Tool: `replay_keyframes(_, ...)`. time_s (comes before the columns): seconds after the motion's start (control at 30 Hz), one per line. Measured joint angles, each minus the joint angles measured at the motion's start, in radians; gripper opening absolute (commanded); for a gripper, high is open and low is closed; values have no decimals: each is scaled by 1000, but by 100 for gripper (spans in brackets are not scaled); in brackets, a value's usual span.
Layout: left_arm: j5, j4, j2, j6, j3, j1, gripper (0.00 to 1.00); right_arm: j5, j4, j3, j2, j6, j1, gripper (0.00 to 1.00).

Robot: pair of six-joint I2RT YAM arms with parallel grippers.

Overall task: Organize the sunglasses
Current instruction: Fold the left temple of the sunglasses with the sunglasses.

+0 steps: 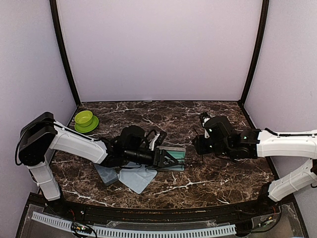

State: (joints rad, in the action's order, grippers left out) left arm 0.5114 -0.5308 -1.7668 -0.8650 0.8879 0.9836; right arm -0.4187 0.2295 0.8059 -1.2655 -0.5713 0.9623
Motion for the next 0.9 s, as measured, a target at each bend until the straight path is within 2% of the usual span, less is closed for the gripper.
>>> replay_keyframes(0.47,-4,9,0,8,2,-6,25,122,-76,-1,-26,24,26,37)
replay_keyframes(0.9,-16,9,0,20,2,-16,23,291,-154,-59,-27,40,46,45)
